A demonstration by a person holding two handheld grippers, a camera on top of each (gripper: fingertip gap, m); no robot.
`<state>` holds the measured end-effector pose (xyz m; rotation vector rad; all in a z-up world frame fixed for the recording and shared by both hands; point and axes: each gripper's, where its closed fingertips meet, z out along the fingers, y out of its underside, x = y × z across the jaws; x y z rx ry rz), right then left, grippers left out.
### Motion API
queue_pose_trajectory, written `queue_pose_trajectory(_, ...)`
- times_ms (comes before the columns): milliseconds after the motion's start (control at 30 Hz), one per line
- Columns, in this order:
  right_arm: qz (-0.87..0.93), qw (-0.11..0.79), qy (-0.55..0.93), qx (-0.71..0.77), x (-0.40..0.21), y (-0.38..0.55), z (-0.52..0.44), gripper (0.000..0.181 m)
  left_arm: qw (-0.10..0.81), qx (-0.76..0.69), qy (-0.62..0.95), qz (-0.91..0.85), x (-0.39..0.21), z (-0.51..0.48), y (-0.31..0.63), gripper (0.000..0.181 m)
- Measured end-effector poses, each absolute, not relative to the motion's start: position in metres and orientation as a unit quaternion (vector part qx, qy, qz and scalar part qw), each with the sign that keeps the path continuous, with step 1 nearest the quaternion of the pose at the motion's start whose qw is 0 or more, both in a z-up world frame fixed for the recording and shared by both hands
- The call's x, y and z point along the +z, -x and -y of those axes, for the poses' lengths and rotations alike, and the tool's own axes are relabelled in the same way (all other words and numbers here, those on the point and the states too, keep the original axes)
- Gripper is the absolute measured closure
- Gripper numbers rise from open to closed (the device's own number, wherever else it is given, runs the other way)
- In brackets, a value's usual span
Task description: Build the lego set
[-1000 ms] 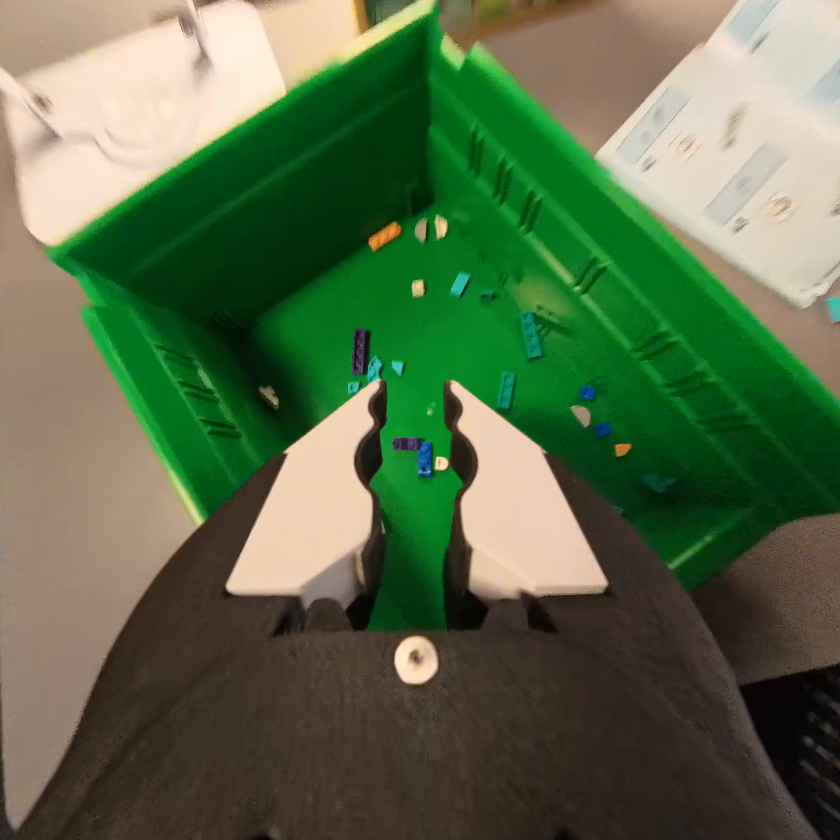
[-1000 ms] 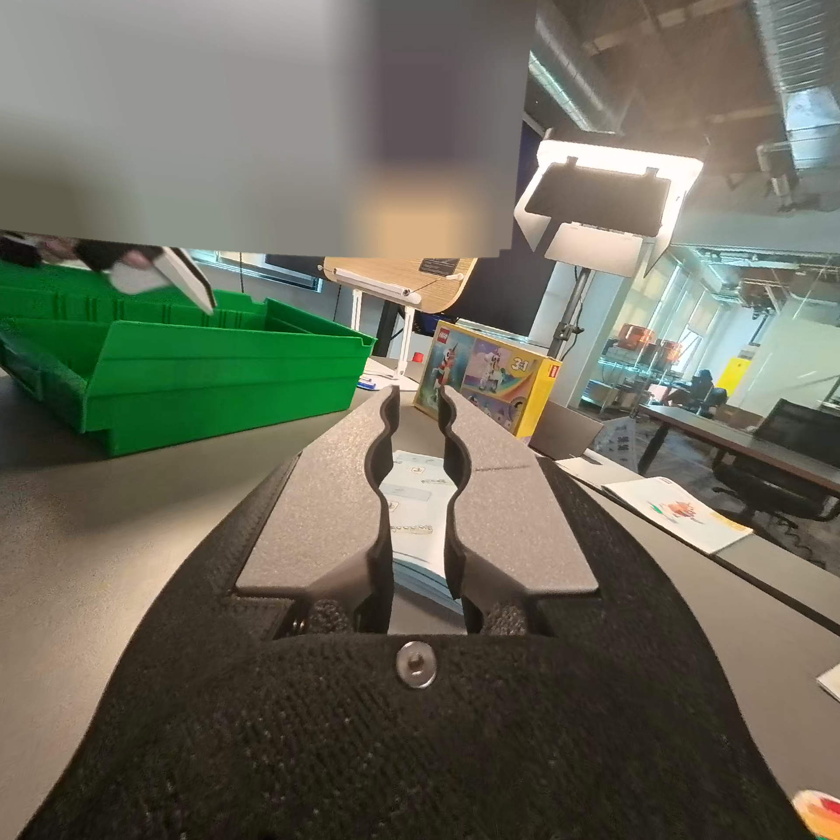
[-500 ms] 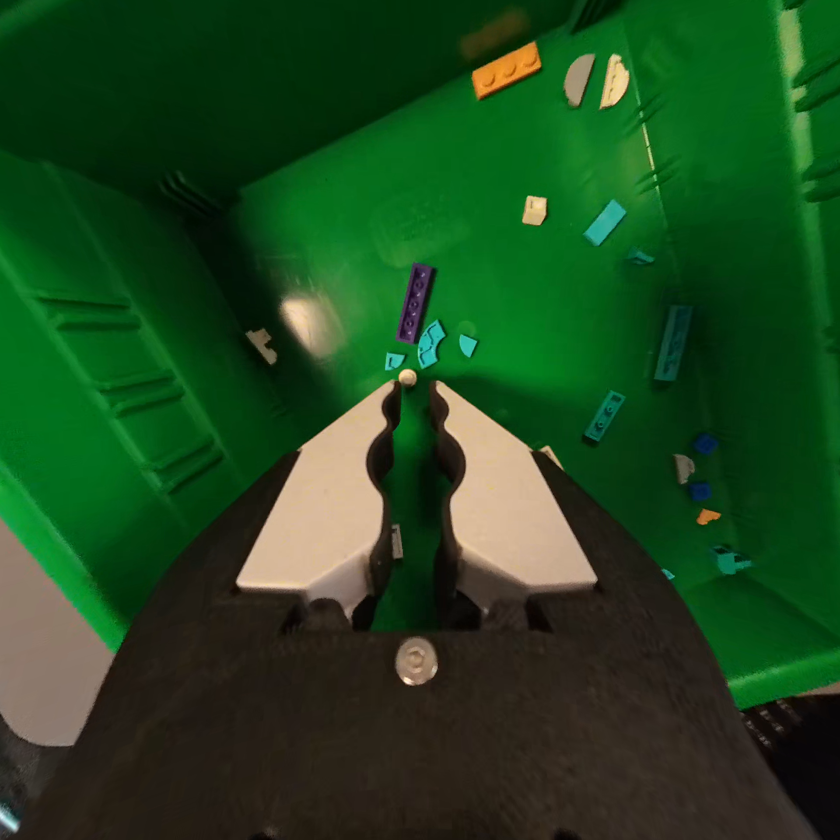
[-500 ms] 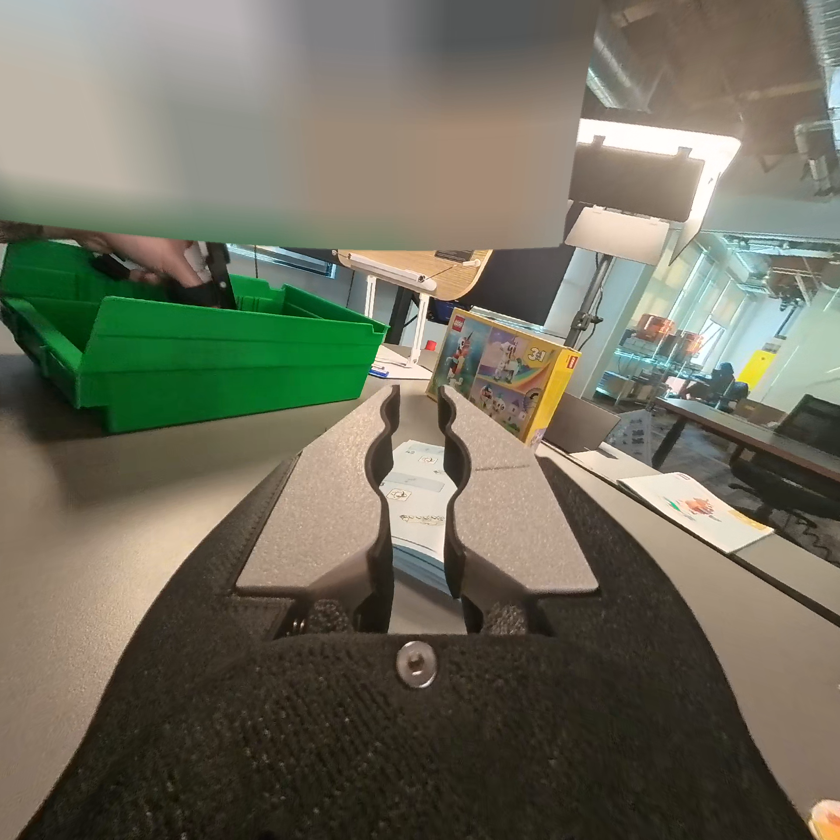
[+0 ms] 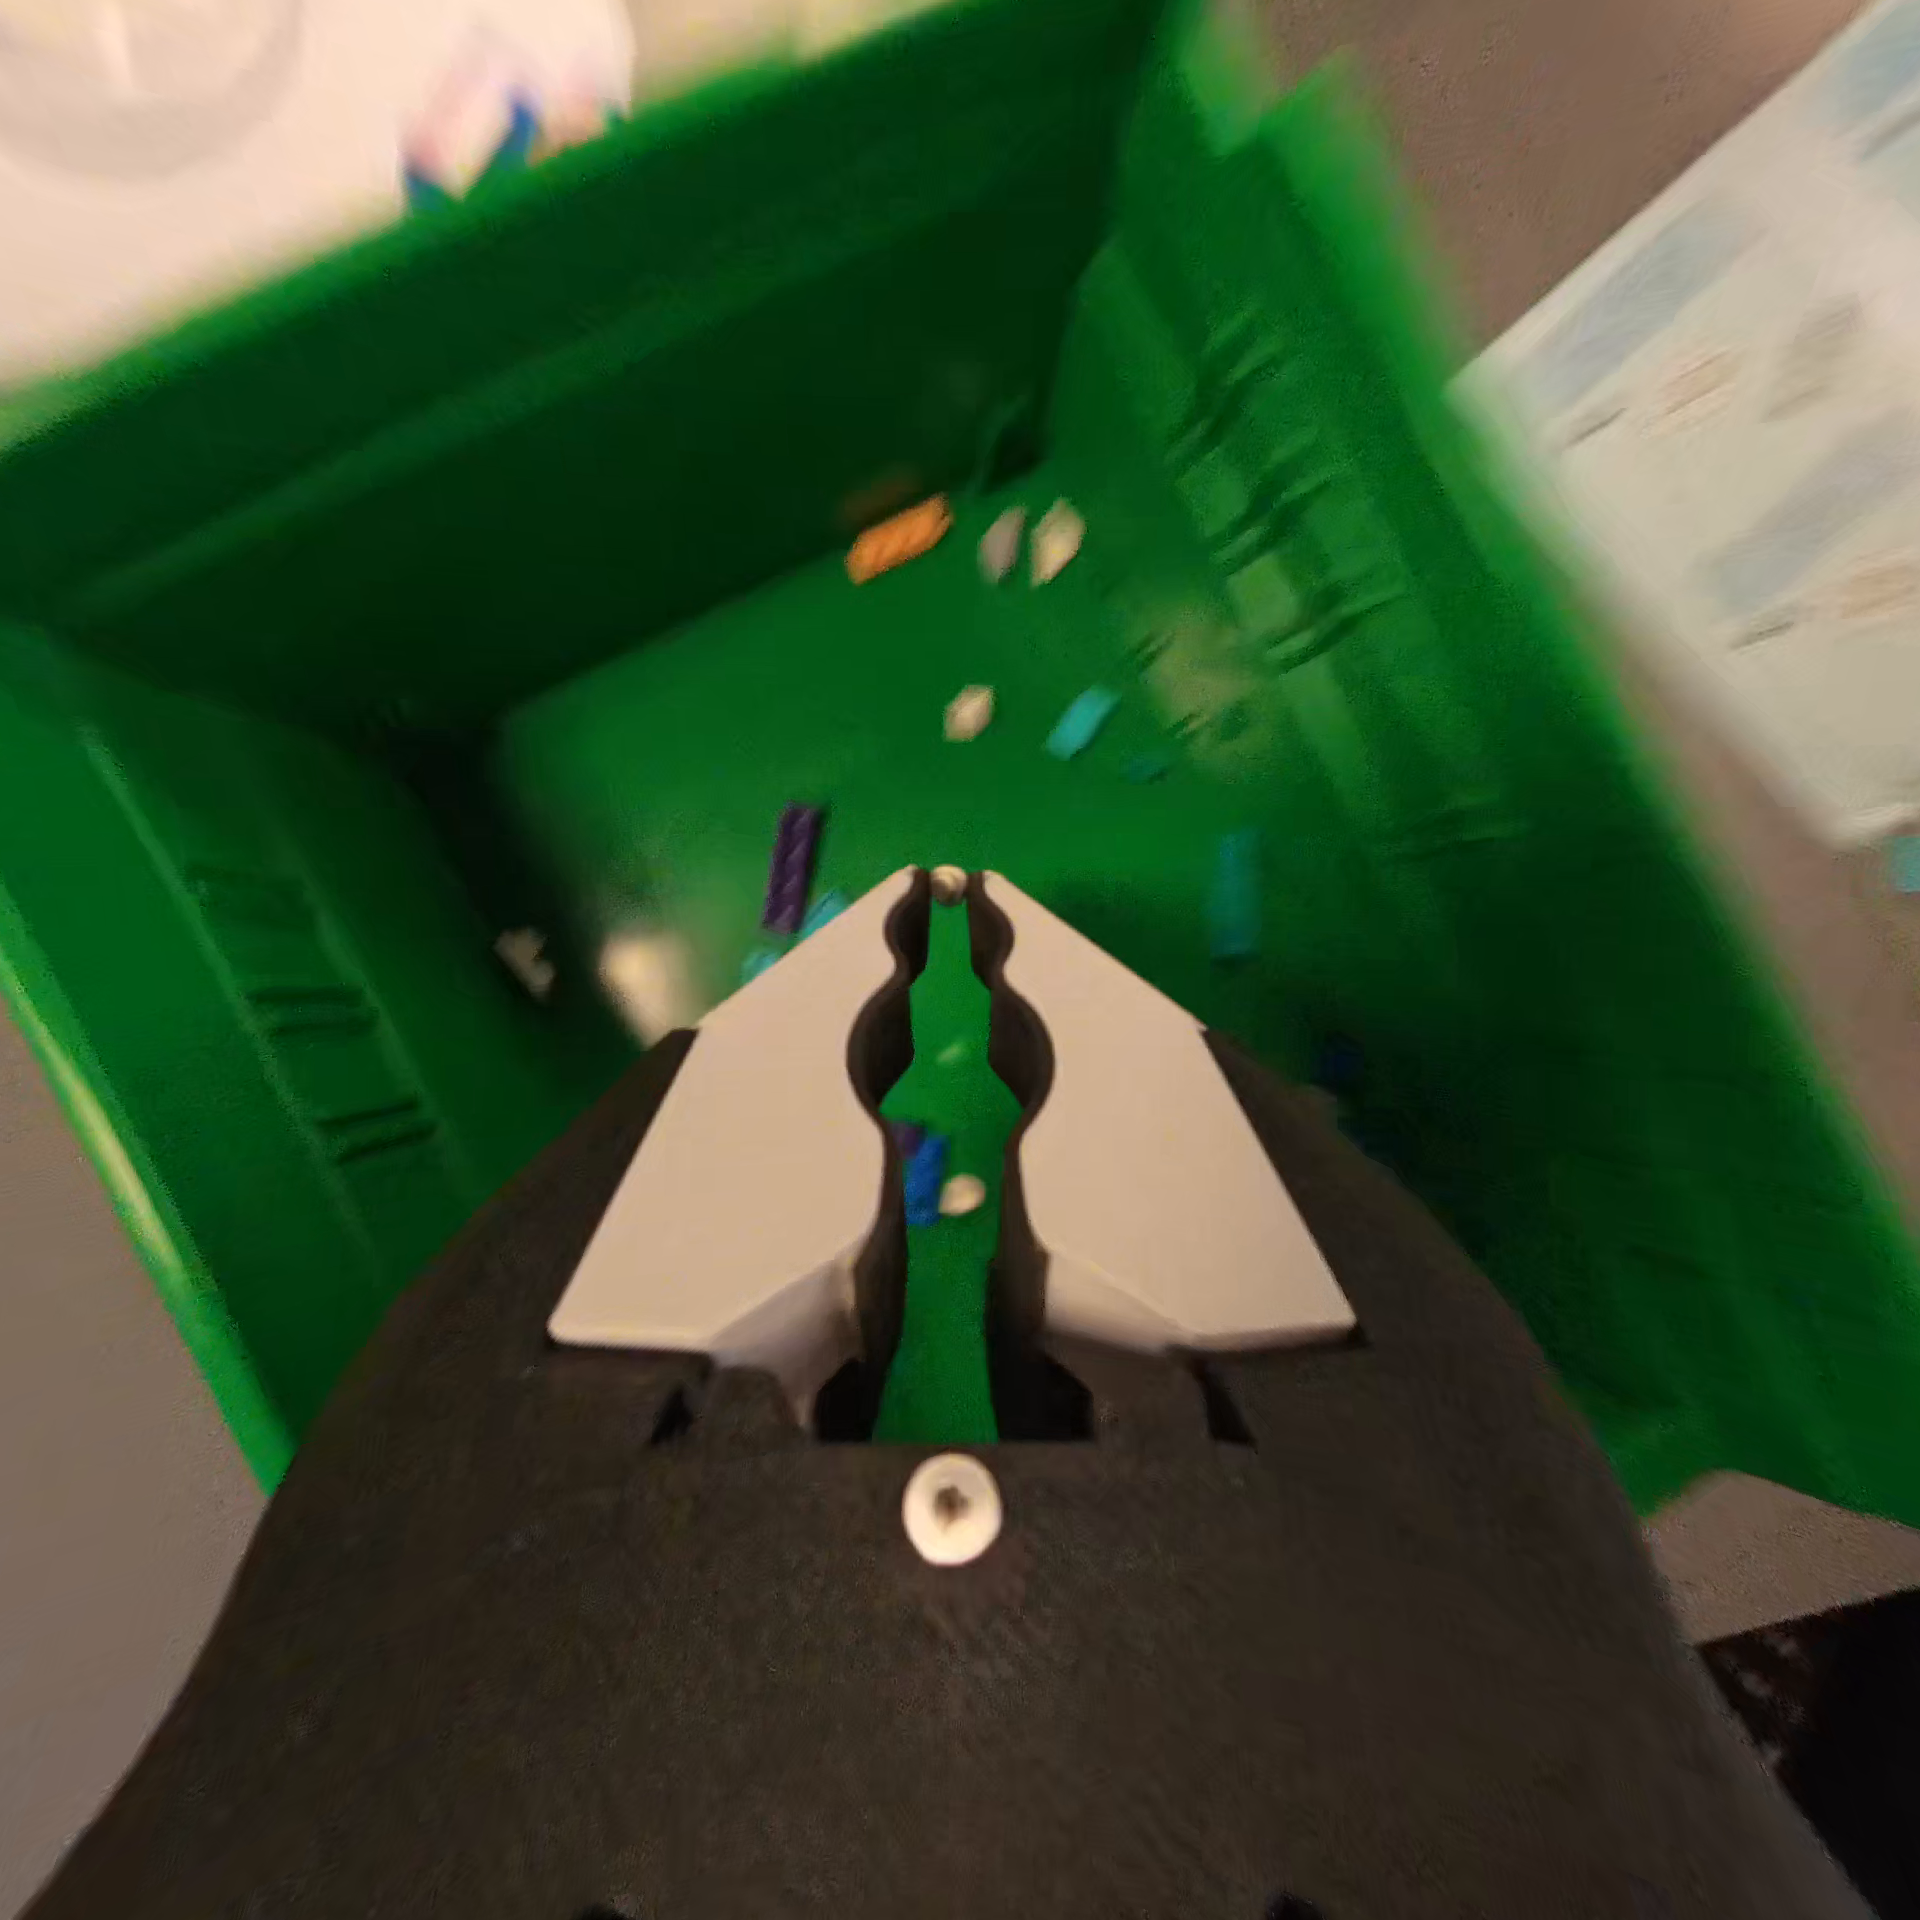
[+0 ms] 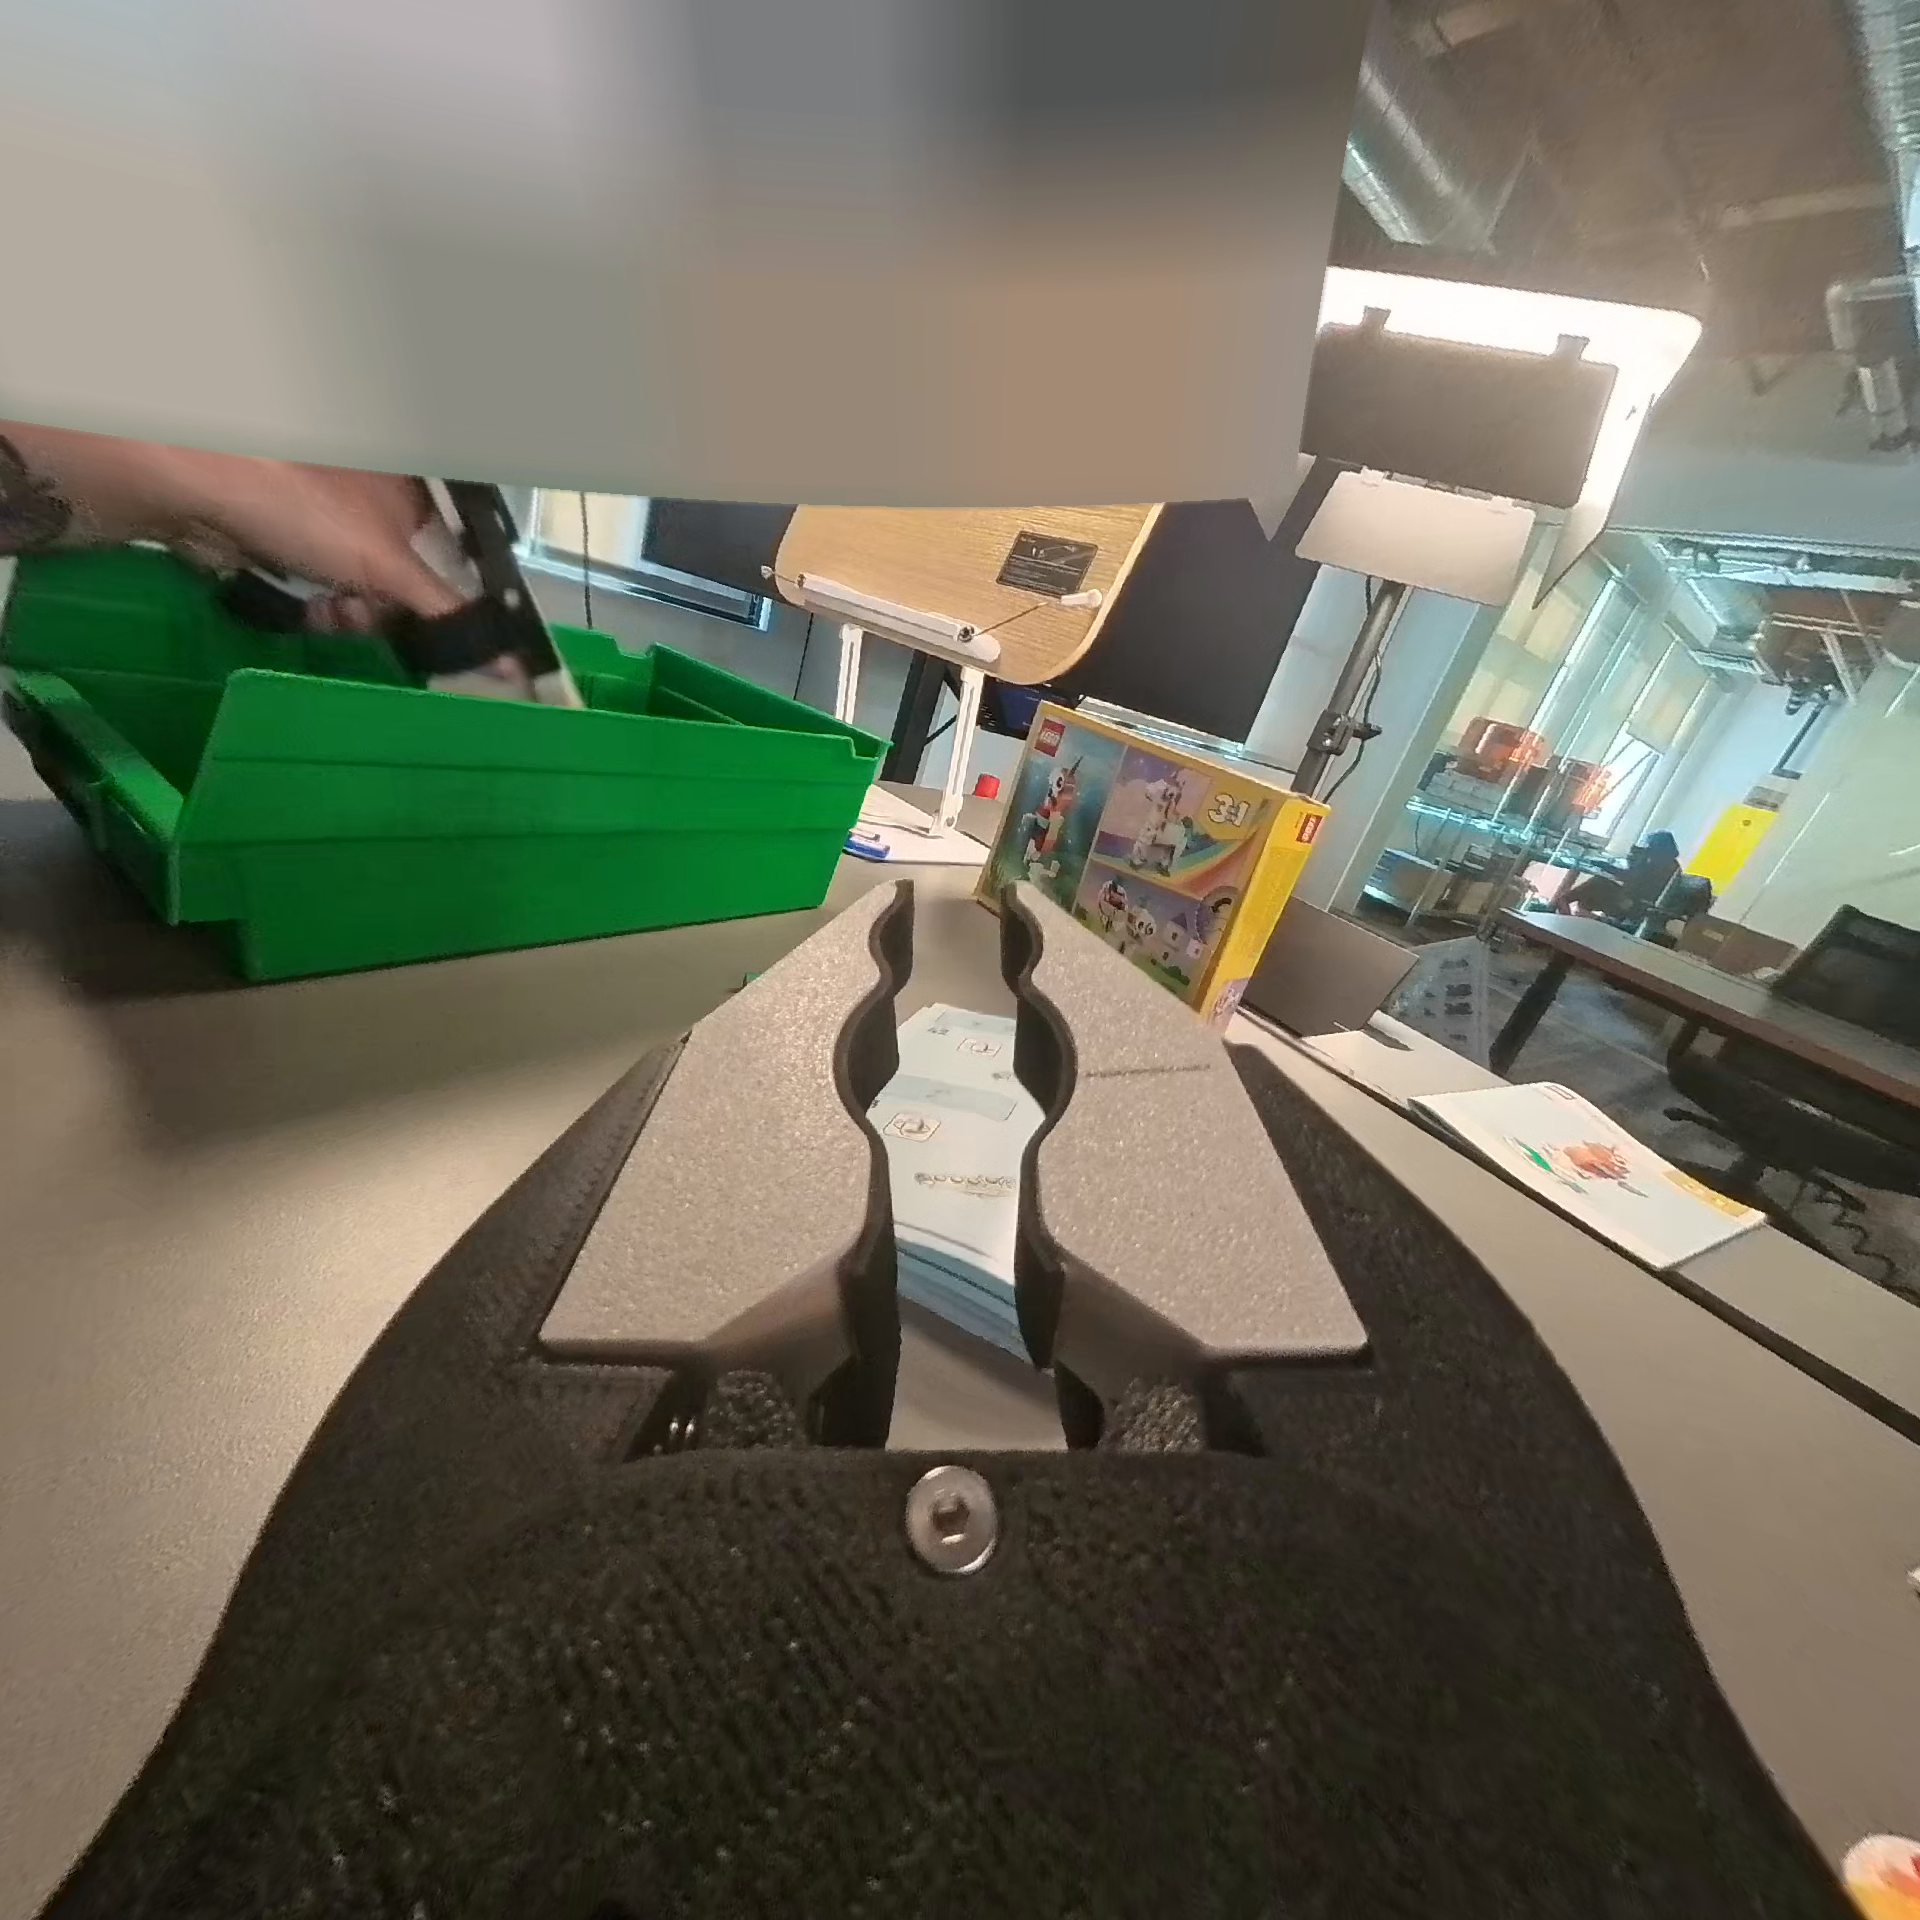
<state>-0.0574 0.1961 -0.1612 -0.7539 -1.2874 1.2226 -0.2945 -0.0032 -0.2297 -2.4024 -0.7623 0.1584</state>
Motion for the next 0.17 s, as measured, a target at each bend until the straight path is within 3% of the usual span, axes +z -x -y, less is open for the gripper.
queue_pose_trajectory(33,0.55,0.571,0.317,0.521,-0.16,0.057,-0.195,0.167,0.365,0.054,0.891,0.265,-0.204,-0.011,0.281,0.175)
queue_pose_trajectory(167,0.566,0.564,0.281,0.531,-0.153,0.055,-0.184,0.166,0.586,-0.05,0.792,0.164,-0.107,-0.058,0.194,0.175)
